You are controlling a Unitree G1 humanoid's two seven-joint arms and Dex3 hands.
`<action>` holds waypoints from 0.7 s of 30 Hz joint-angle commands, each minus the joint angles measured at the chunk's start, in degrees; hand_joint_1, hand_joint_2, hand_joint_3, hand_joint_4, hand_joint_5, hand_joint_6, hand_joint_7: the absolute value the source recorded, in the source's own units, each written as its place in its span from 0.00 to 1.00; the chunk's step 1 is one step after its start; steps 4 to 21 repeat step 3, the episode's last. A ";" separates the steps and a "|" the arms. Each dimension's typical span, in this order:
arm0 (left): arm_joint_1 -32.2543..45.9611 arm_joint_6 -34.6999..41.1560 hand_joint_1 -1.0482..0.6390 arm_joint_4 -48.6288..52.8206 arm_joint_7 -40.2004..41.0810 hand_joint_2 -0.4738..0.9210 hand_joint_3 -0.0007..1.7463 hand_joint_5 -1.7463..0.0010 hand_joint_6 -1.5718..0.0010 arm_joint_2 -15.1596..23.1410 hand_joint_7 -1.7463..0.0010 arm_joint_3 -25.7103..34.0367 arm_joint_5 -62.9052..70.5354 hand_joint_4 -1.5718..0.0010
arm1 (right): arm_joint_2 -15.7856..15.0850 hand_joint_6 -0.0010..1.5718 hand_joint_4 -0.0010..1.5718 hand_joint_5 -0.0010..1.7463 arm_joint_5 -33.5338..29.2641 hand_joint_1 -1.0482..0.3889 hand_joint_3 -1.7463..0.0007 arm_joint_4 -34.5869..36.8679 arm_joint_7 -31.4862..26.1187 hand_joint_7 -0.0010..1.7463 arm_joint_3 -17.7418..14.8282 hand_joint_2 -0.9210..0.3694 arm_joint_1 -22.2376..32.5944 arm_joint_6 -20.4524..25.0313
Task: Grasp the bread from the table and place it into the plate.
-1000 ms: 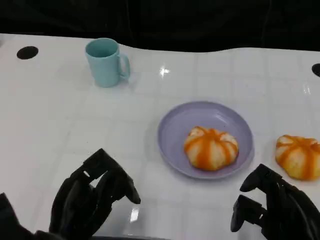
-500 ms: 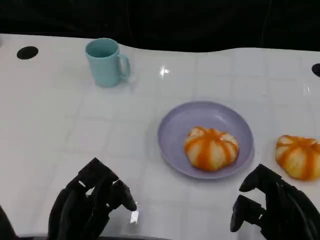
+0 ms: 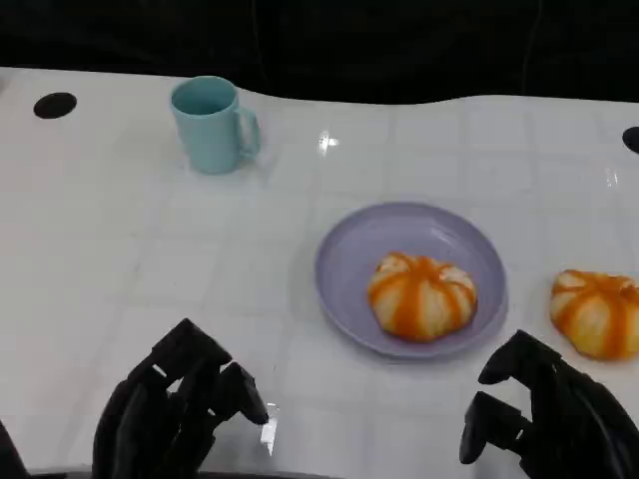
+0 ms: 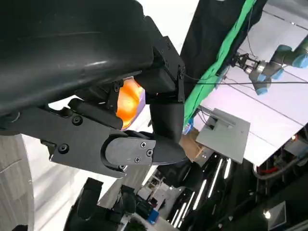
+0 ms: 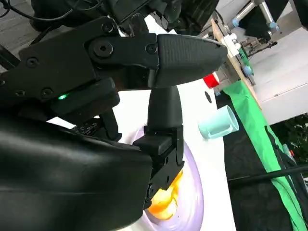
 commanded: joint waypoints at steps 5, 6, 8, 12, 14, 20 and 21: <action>-0.72 -1.66 0.31 1.06 -0.69 1.00 0.20 0.00 0.60 0.30 0.18 0.74 0.25 0.55 | -0.39 0.28 0.47 1.00 1.20 0.36 0.70 -0.21 0.26 1.00 -1.00 0.01 -0.53 0.09; -0.72 -1.66 0.31 1.06 -0.69 1.00 0.20 0.00 0.60 0.30 0.18 0.74 0.25 0.55 | -0.39 0.28 0.47 1.00 1.20 0.36 0.70 -0.21 0.26 1.00 -1.00 0.01 -0.53 0.09; -0.72 -1.66 0.31 1.06 -0.69 1.00 0.20 0.00 0.60 0.30 0.18 0.74 0.25 0.55 | -0.39 0.28 0.47 1.00 1.20 0.36 0.70 -0.21 0.26 1.00 -1.00 0.01 -0.53 0.09; -0.72 -1.66 0.31 1.06 -0.69 1.00 0.20 0.00 0.60 0.30 0.18 0.74 0.25 0.55 | -0.39 0.28 0.47 1.00 1.20 0.36 0.70 -0.21 0.26 1.00 -1.00 0.01 -0.53 0.09; -0.72 -1.66 0.31 1.06 -0.69 1.00 0.20 0.00 0.60 0.30 0.18 0.74 0.25 0.55 | -0.39 0.28 0.47 1.00 1.20 0.36 0.70 -0.21 0.26 1.00 -1.00 0.01 -0.53 0.09; -0.72 -1.66 0.31 1.06 -0.69 1.00 0.20 0.00 0.60 0.30 0.18 0.74 0.25 0.55 | -0.39 0.28 0.47 1.00 1.20 0.36 0.70 -0.21 0.26 1.00 -1.00 0.01 -0.53 0.09; -0.72 -1.66 0.31 1.06 -0.69 1.00 0.20 0.00 0.60 0.30 0.18 0.74 0.25 0.55 | -0.39 0.28 0.47 1.00 1.20 0.36 0.70 -0.21 0.26 1.00 -1.00 0.01 -0.53 0.09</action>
